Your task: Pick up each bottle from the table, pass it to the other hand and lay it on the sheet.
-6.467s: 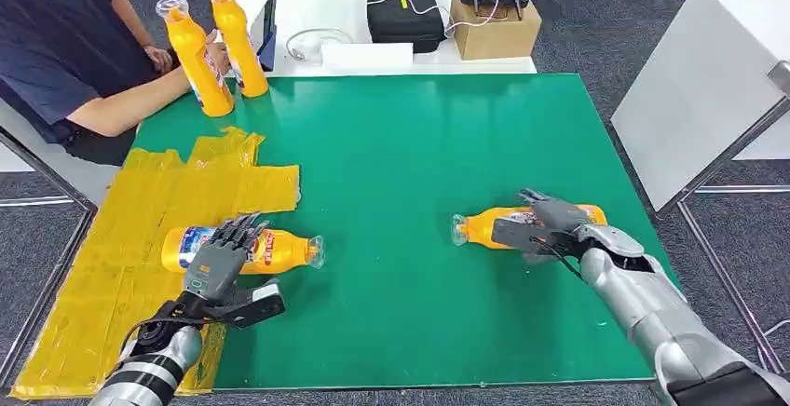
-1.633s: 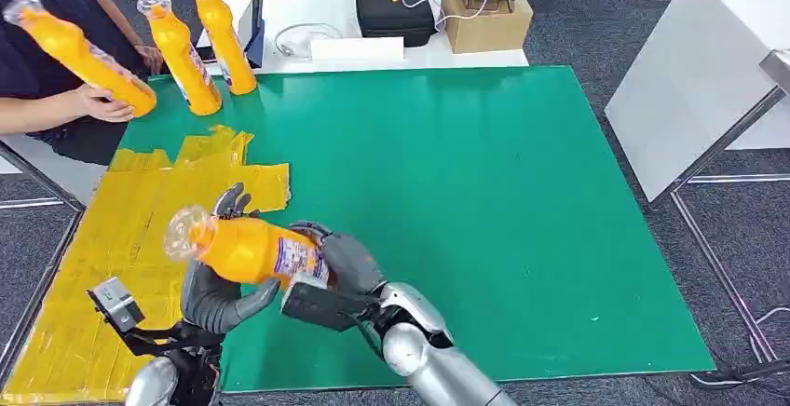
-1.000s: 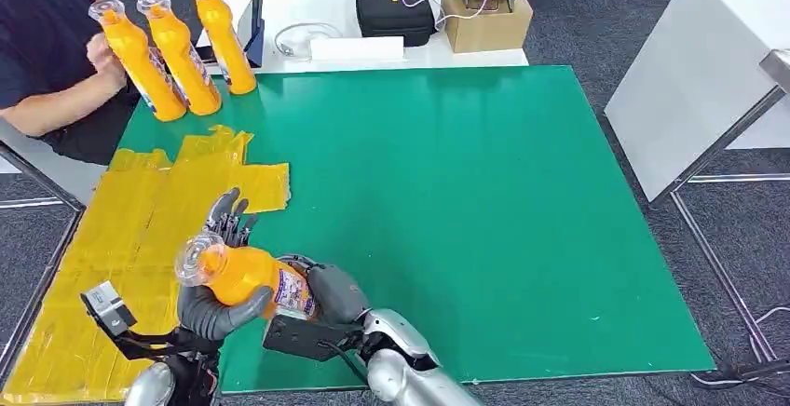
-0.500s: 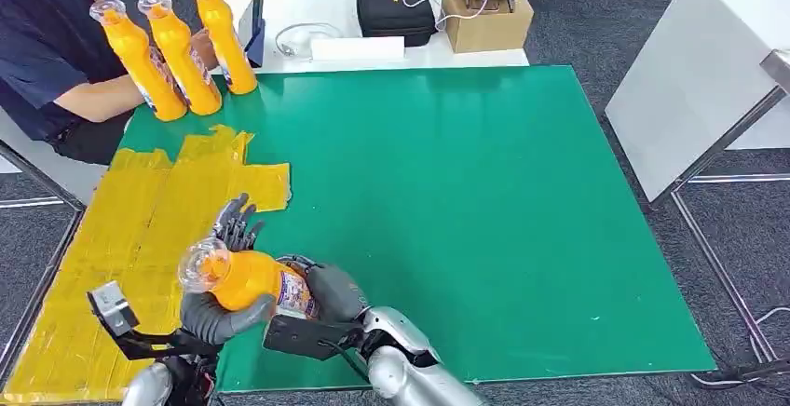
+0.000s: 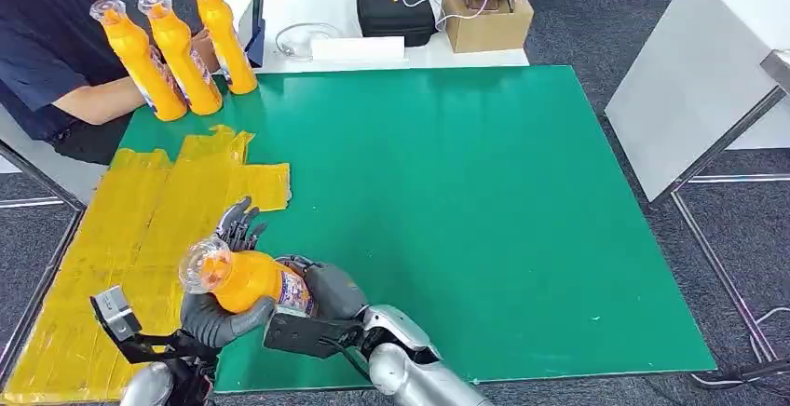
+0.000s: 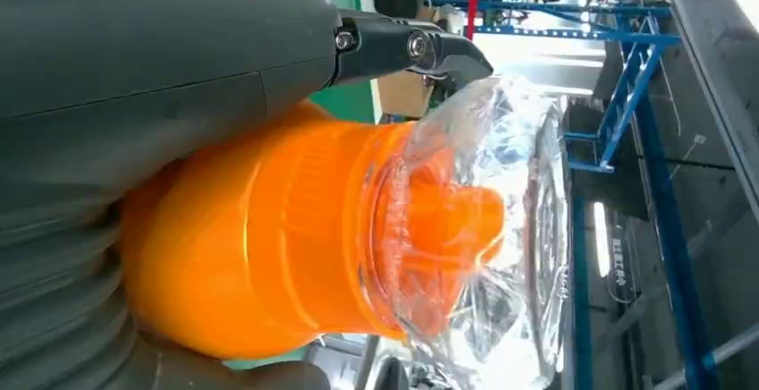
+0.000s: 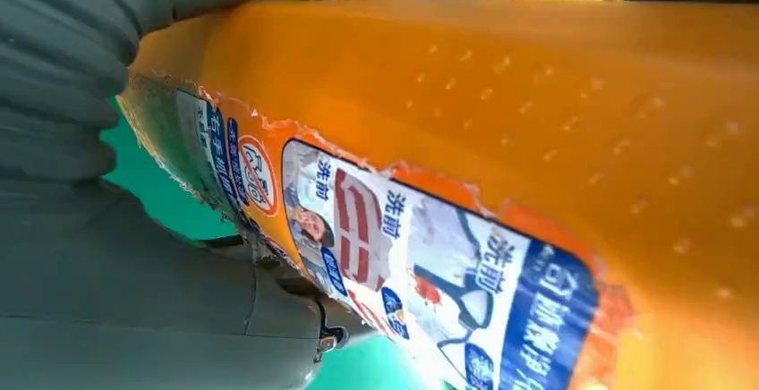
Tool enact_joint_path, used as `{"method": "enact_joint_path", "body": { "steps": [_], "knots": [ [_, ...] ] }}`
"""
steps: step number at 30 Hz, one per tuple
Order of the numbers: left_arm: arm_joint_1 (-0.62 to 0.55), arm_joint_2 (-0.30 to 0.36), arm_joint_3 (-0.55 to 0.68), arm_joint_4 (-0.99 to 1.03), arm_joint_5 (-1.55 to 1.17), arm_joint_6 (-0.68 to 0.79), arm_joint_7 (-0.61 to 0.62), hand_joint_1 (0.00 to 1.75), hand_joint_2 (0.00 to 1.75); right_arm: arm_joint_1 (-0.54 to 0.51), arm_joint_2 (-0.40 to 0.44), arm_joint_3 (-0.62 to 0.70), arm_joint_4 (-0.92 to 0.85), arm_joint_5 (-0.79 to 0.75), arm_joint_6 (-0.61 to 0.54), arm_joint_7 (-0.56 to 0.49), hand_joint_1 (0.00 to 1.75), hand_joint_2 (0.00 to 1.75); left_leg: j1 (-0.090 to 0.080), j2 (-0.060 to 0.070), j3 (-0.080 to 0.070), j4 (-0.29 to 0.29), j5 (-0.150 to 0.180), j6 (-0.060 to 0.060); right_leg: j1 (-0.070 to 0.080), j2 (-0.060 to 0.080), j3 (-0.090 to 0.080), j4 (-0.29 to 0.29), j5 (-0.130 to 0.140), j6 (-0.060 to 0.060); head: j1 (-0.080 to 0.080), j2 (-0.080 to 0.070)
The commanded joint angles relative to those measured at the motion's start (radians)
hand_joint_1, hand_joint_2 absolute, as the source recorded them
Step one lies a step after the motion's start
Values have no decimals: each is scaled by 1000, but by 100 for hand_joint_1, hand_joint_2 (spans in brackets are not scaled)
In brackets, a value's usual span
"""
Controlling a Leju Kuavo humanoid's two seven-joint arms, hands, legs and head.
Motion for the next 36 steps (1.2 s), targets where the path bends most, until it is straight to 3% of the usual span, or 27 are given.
{"method": "enact_joint_path", "body": {
  "steps": [1, 32, 33, 34, 36],
  "knots": [
    [-6, 30, -80, 67, -7, -16, 10, 175, 175, -70, -3, 92, 30, 2, 19, 1, 175, 175, -1, 1, 3, -1, -1, 1, 0, 0, 2, 0, -1, -1, 0, 0],
    [6, 29, -66, 58, 7, -22, 10, 175, 175, -76, -6, 106, 47, -8, 27, 4, 175, 175, -1, 1, 5, -1, -1, 2, 0, 0, 4, -1, -1, -1, 0, 0],
    [5, 29, -64, 56, 7, -21, 10, 9, 175, -75, -6, 107, 49, -8, 28, 4, 175, 175, -1, 2, 6, -1, -2, 2, 0, 0, 6, -1, -1, -1, 0, 0],
    [6, 29, -61, 54, 12, -23, 10, 0, 175, -75, -7, 109, 52, -7, 28, 4, 175, 175, -1, 1, 3, -1, -1, 1, 0, 0, 3, -1, -1, 0, 0, 0],
    [3, 31, -60, 58, 69, -65, 15, 0, 175, -79, -7, 118, 63, -7, 33, 3, 175, 175, -1, 2, 6, -1, -2, 2, 0, 0, 5, -1, -1, -1, 0, 0]
  ]
}}
